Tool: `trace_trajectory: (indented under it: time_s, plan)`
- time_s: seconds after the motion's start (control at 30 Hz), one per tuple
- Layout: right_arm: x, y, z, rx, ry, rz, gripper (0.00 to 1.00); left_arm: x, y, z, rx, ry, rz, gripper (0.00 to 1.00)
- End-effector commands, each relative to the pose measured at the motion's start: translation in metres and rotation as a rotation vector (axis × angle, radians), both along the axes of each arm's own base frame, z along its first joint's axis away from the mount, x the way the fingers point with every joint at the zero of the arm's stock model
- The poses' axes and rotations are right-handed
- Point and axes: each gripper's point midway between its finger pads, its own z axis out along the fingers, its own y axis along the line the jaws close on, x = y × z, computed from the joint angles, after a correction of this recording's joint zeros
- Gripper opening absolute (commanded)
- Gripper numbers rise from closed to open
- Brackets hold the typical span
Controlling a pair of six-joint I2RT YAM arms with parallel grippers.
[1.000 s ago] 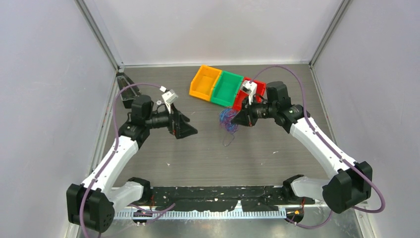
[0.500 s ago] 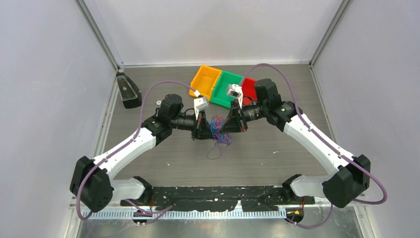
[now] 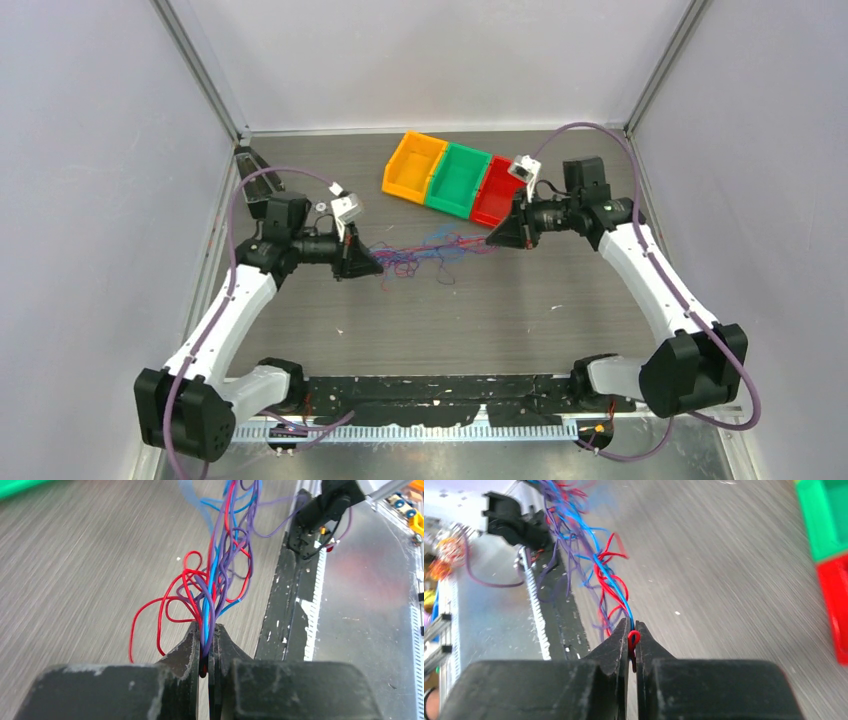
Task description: Untangle the cables
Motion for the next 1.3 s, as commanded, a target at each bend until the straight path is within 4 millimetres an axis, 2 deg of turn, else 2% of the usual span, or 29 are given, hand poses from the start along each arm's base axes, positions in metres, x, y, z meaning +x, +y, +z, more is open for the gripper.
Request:
trace_trajectory:
  time_s: [0.0,0.17,0.33,0.43,0.5,0.57,0.67,0.7,0.73,0.77,0.8,0.83,0.87,0.9,1.07,1.17,1.27]
  plan:
    - [0.020,-0.069,-0.025,-0.200,-0.037,-0.240,0.05,-0.010,0.047,-0.025,0.177,0.091,0.070,0.00]
    - [0.026,-0.119,-0.031,-0.301,-0.073,-0.372,0.05,-0.003,0.082,-0.046,0.294,0.137,0.164,0.00]
    - [0.019,-0.158,-0.042,-0.402,-0.067,-0.426,0.05,0.004,0.112,-0.062,0.395,0.144,0.201,0.00]
    - [0.014,-0.162,-0.045,-0.423,-0.072,-0.412,0.05,0.003,0.113,-0.066,0.400,0.155,0.179,0.00]
    - [0.010,-0.156,-0.042,-0.395,-0.076,-0.396,0.05,0.000,0.101,-0.061,0.337,0.159,0.148,0.00]
    - [0.009,-0.146,-0.041,-0.360,-0.059,-0.373,0.06,-0.007,0.082,-0.053,0.284,0.158,0.088,0.00]
    - [0.001,-0.116,-0.043,-0.313,-0.032,-0.278,0.05,-0.012,0.052,-0.049,0.258,0.119,0.014,0.00]
    - [0.002,-0.108,-0.045,-0.309,-0.034,-0.254,0.13,-0.011,0.041,-0.048,0.246,0.111,0.004,0.00]
    - [-0.003,-0.092,-0.045,-0.295,-0.021,-0.209,0.24,-0.010,0.030,-0.046,0.229,0.101,-0.005,0.00]
    - [-0.004,-0.076,-0.045,-0.280,-0.034,-0.164,0.47,-0.010,0.018,-0.044,0.207,0.096,-0.022,0.00]
    - [-0.005,-0.067,-0.043,-0.252,-0.013,-0.160,0.57,-0.008,0.006,-0.041,0.182,0.092,-0.036,0.02]
    - [-0.002,-0.054,-0.040,-0.229,-0.049,-0.136,0.74,-0.005,-0.005,-0.038,0.151,0.086,-0.050,0.05]
    - [-0.001,-0.045,-0.037,-0.203,-0.031,-0.144,0.81,-0.004,-0.014,-0.035,0.128,0.101,-0.061,0.06]
    - [0.002,-0.030,-0.032,-0.176,-0.079,-0.114,0.98,-0.002,-0.022,-0.034,0.115,0.111,-0.066,0.07]
    - [-0.006,0.029,-0.022,-0.062,-0.073,-0.013,0.95,0.001,-0.049,-0.023,0.050,0.181,-0.132,0.05]
    - [-0.013,0.066,-0.022,-0.004,-0.085,0.059,0.95,-0.003,-0.055,-0.014,0.013,0.179,-0.161,0.06]
    - [-0.016,0.094,-0.025,0.031,-0.100,0.107,0.95,-0.007,-0.057,-0.008,-0.007,0.169,-0.164,0.09]
